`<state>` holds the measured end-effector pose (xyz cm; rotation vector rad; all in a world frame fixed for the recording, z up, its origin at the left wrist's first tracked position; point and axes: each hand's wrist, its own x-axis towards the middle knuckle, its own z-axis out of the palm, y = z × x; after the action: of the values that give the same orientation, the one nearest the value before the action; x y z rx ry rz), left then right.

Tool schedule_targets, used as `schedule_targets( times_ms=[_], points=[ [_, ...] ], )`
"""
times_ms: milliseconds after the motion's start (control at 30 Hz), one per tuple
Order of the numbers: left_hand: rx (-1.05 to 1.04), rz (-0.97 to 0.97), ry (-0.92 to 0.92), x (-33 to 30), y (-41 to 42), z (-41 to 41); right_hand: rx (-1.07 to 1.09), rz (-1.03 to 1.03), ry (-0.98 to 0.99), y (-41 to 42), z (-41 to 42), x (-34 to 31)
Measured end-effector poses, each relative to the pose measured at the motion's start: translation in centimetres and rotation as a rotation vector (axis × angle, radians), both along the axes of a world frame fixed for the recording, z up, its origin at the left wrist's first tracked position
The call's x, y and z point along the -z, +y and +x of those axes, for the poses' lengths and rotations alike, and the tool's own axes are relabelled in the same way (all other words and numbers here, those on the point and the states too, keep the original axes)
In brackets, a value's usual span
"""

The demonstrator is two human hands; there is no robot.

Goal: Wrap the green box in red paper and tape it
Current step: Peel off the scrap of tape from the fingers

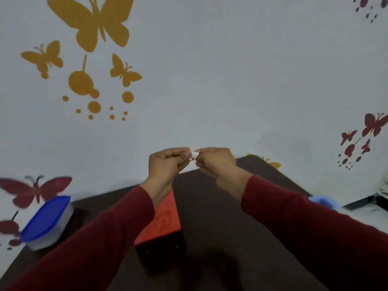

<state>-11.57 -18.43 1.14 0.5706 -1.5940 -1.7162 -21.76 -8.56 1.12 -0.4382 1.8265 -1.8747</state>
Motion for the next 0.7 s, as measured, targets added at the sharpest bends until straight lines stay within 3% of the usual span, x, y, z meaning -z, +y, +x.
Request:
schedule_targets(
  times_ms=[133, 333, 500, 700],
  points=[
    [0.002, -0.064, -0.052, -5.8, 0.4, -3.6, -0.062, -0.19, -0.322, 1.8, -2.1, -6.2],
    [0.072, -0.123, -0.094, -14.4, 6.2, -6.9, 0.041, -0.199, -0.436, 7.6, -4.2, -15.6],
    [0.107, -0.138, -0.056, -18.7, 12.3, -10.3, 0.146, -0.21, -0.392, 13.2, -7.2, -19.9],
    [0.146, -0.062, -0.032, -20.6, 20.4, -15.7, 0.124, -0.208, -0.257, 21.7, -12.8, -21.2]
  ],
)
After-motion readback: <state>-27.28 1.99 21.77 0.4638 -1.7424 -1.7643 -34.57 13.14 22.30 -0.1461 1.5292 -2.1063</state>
